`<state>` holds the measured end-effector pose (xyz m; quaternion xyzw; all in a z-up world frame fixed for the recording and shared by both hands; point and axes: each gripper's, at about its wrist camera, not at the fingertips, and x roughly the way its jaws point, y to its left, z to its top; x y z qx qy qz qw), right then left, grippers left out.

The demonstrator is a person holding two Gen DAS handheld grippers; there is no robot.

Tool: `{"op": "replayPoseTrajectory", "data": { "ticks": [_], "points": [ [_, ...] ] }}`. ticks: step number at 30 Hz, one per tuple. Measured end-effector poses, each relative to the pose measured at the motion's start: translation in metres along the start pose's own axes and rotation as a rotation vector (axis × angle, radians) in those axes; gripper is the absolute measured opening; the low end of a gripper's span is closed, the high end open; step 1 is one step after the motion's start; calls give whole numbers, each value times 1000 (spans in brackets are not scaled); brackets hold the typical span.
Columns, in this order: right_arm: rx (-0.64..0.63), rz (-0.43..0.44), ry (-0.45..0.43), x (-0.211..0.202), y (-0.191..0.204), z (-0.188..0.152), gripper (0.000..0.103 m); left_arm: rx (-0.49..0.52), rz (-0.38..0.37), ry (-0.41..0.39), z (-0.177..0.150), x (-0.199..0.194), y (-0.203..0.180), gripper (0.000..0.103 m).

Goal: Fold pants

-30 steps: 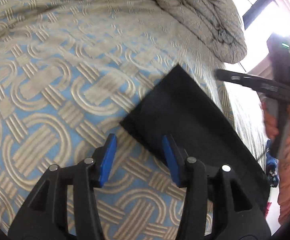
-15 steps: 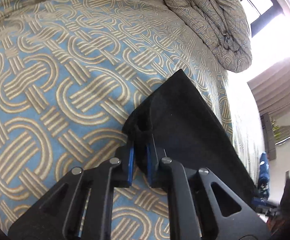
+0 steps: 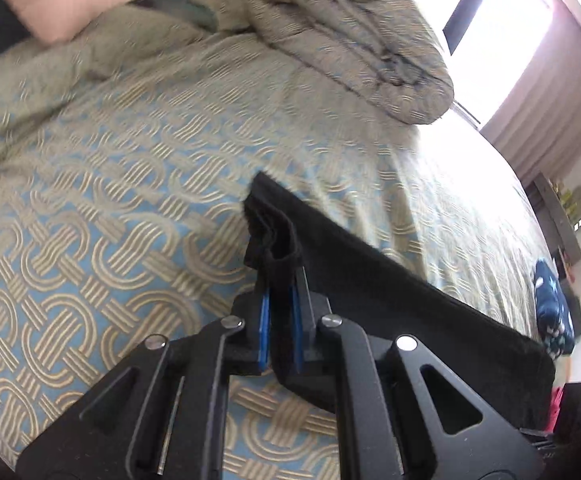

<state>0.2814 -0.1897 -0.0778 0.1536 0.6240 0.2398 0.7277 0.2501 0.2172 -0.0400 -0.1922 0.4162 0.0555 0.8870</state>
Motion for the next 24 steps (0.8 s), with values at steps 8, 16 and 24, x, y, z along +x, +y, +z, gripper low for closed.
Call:
{"op": "replayPoseTrajectory", "data": {
  "ticks": [8, 16, 24],
  "points": [
    [15, 17, -83, -15, -13, -11, 63, 189, -35, -10, -2, -11, -84, 8],
    [109, 33, -143, -35, -51, -23, 63, 456, -169, 86, -48, -1, -197, 3],
    [125, 25, -137, -36, -62, -29, 64, 229, 44, 23, -39, -22, -81, 51]
  ]
}}
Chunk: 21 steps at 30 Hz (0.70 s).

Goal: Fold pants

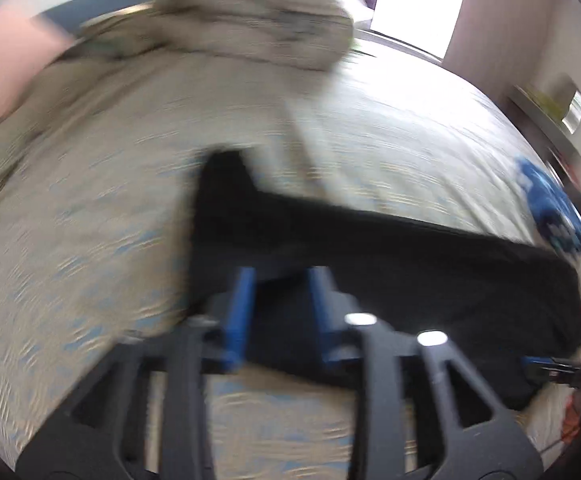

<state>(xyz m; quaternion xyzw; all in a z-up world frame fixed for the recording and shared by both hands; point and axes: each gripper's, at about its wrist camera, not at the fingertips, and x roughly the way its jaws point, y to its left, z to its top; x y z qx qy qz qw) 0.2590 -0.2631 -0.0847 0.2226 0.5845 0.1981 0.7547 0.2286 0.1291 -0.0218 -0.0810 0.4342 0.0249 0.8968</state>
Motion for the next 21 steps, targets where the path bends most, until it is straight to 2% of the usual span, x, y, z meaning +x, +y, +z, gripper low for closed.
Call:
{"op": "replayPoseTrajectory", "data": {
  "ticks": [1, 3, 5, 7, 9, 10, 14, 16, 21],
  "points": [
    [4, -3, 1, 1, 2, 2, 64, -76, 24, -11, -2, -4, 32, 53],
    [6, -2, -2, 2, 4, 5, 64, -156, 49, -10, -5, -6, 66, 53],
    [2, 5, 6, 8, 12, 10, 65, -154, 15, 14, -8, -3, 83, 53],
    [-8, 2, 24, 17, 23, 14, 65, -76, -15, 29, -8, 3, 75, 57],
    [-25, -2, 42, 22, 28, 15, 65, 62, -19, 39, -11, 16, 53, 72],
    [-34, -5, 49, 25, 34, 17, 65, 103, -7, 41, -14, 22, 46, 74],
    [-75, -18, 65, 35, 57, 20, 65, 250, 23, 85, -15, 57, 15, 74],
    [-88, -19, 67, 35, 62, 19, 65, 296, 74, 98, -15, 69, 7, 74],
    [-83, -46, 72, 33, 59, 19, 65, 399, 157, 77, -10, 87, -4, 74]
  ]
}}
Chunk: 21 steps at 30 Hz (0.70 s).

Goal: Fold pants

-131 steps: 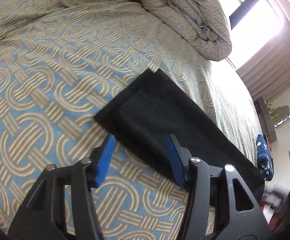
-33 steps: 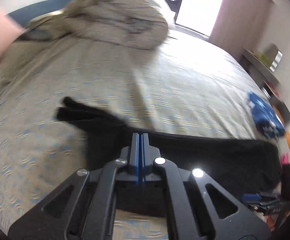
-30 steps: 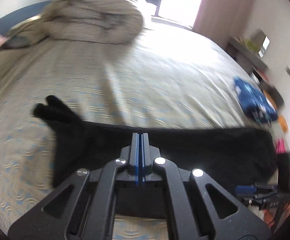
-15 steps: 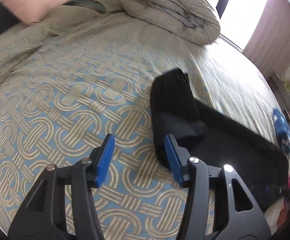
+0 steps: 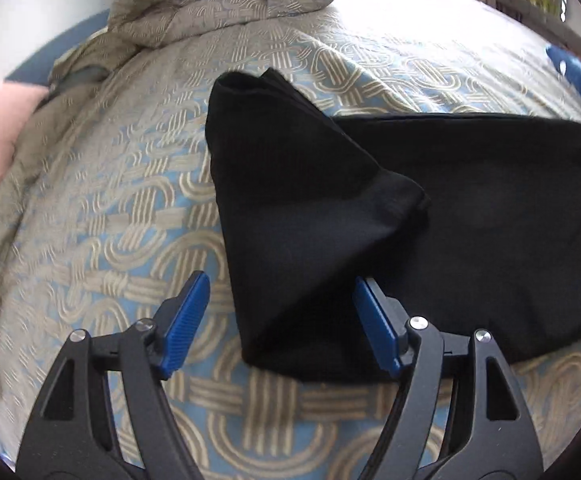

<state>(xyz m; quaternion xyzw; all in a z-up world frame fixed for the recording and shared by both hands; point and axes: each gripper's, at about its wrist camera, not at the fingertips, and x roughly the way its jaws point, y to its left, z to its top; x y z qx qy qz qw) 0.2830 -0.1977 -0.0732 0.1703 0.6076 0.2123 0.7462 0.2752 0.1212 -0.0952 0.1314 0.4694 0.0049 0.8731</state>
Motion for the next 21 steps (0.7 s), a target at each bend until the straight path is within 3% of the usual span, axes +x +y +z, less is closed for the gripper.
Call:
{"op": "replayPoseTrajectory", "data": {
  "ticks": [4, 5, 6, 7, 13, 21],
  "points": [
    [55, 7, 4, 2, -11, 1, 65, 106, 53, -28, 14, 4, -16, 68],
    [67, 12, 4, 2, -14, 1, 65, 138, 55, -27, 17, 7, -21, 46],
    [75, 16, 4, 2, -16, 0, 65, 155, 55, -12, 20, 8, -25, 16],
    [78, 20, 5, 3, -17, 0, 65, 157, 52, 9, 22, 10, -27, 7],
    [69, 24, 5, 3, -18, -1, 65, 17, -26, -24, 37, -11, -12, 5],
    [77, 100, -9, 1, -17, 10, 65, -98, -249, -76, 39, -45, -13, 5]
  ]
}}
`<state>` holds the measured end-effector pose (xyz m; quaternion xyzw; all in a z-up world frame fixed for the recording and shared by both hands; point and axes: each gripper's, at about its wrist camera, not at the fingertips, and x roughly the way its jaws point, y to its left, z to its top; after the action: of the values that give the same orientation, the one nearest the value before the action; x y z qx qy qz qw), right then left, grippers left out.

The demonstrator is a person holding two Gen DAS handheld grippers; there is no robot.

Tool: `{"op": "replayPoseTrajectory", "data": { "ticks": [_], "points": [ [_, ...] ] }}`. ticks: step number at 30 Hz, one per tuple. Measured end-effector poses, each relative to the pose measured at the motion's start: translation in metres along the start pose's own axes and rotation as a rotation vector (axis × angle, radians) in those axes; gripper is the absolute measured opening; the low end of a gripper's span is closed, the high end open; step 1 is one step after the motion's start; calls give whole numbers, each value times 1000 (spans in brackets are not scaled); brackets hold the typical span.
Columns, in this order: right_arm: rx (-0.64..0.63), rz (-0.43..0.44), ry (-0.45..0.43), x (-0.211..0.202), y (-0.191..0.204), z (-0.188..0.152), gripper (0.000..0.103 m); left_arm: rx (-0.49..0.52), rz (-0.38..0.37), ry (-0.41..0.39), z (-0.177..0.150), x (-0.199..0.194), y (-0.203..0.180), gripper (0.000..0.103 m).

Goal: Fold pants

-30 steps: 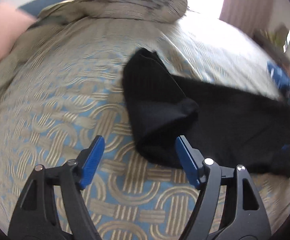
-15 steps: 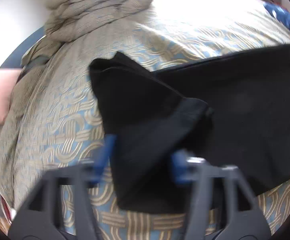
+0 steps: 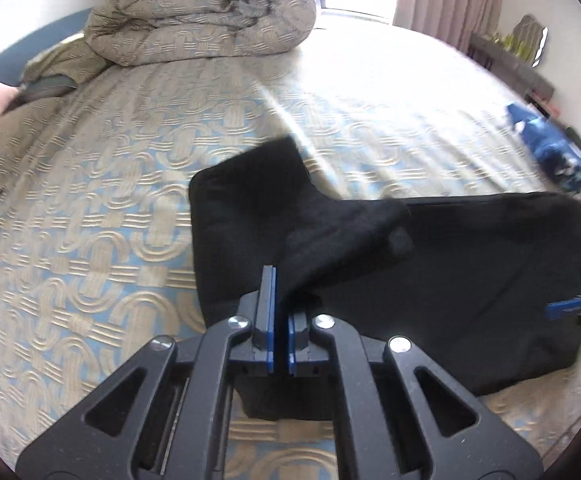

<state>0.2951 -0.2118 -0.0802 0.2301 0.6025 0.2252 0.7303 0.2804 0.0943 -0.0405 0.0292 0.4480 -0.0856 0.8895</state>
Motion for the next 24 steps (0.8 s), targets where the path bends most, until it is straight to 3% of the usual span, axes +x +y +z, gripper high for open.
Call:
{"op": "replayPoseTrajectory", "data": {
  "ticks": [4, 8, 11, 16, 21, 24],
  "points": [
    [-8, 95, 10, 5, 11, 13, 67, 30, -68, -2, -11, 0, -26, 5],
    [25, 225, 50, 23, 22, 32, 75, 51, -98, 23, -22, 9, -44, 5],
    [42, 269, 87, 49, 35, 55, 78, 43, -100, 36, -27, 13, -50, 6],
    [133, 265, 210, 111, 46, 89, 79, -30, -127, 32, -23, 10, -38, 6],
    [238, 442, 295, 147, 57, 92, 79, -80, -167, 13, -20, 4, -24, 5],
    [258, 455, 295, 159, 66, 95, 80, -68, -171, 11, -24, 1, -24, 6]
  ]
}}
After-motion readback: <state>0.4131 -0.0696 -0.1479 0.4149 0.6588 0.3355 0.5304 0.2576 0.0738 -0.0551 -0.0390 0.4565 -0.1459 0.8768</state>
